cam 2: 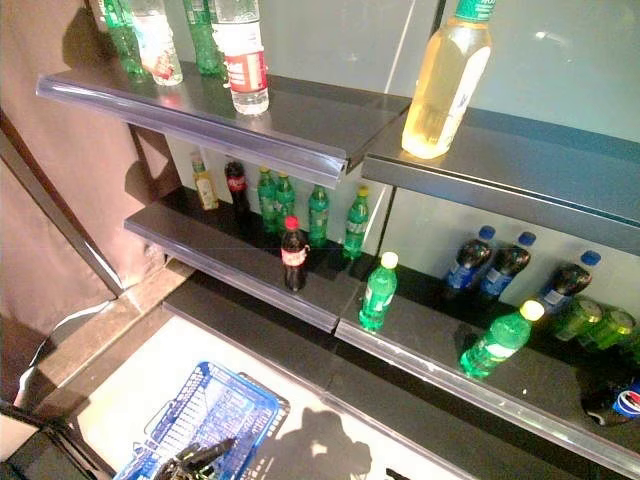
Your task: Pick up the drink and place into the basket.
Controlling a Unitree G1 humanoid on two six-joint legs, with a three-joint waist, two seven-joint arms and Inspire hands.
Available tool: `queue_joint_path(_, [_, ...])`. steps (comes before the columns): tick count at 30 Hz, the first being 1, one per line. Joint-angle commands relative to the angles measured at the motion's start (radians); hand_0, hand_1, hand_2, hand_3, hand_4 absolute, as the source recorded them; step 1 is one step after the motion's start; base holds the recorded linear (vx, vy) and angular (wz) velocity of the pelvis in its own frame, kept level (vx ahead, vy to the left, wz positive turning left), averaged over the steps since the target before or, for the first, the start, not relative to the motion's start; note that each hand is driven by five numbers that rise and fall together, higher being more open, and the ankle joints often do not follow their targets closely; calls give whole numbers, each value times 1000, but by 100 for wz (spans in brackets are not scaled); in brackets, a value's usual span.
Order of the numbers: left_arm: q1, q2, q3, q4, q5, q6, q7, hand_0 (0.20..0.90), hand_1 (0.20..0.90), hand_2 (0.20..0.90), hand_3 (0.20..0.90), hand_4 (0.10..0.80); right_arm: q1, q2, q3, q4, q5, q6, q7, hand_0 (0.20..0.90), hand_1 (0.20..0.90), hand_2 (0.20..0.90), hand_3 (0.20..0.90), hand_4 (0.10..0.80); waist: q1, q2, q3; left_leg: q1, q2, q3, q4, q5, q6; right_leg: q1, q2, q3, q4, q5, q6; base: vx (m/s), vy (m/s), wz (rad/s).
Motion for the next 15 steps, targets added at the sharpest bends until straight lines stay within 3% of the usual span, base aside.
queue_joint_path(1, [-49, 45, -40, 34, 68, -34, 15, 300, 300, 300, 200, 100, -35, 5, 31, 21, -60, -33, -36, 900, 900, 900, 900, 800, 32, -20, 31, -36, -14, 45, -2, 23, 26, 13, -26, 0, 34, -31, -22, 0, 0, 0])
queue_joint_path(10, [-52, 54, -46, 10, 86, -23, 20, 300, 300, 300, 200, 100, -41, -14, 117, -104, -215, -162, -136, 900, 900, 900, 900, 800, 44, -30, 44, -52, -18, 30, -2, 30, 25, 9, -30, -9, 41, -30, -15, -4, -4, 1])
queue_joint_path(12, [-51, 58, -46, 0, 91, -20, 20, 300, 300, 300, 200, 100, -40, -22, 140, -168, -209, -152, -139, 900, 900, 900, 900, 800, 46, -34, 46, -54, -19, 27, -2, 30, 26, 9, -31, -8, 40, -29, -14, -15, -22, 1])
queue_joint_path(15, [-33, 69, -42, -56, 112, 4, 35, 300, 300, 300, 200, 100, -23, -62, 198, -451, -212, -96, -150, 900, 900, 900, 900, 800, 46, -46, 50, -58, -21, 21, -2, 31, 28, 6, -30, -6, 37, -24, -12, -33, -51, 2])
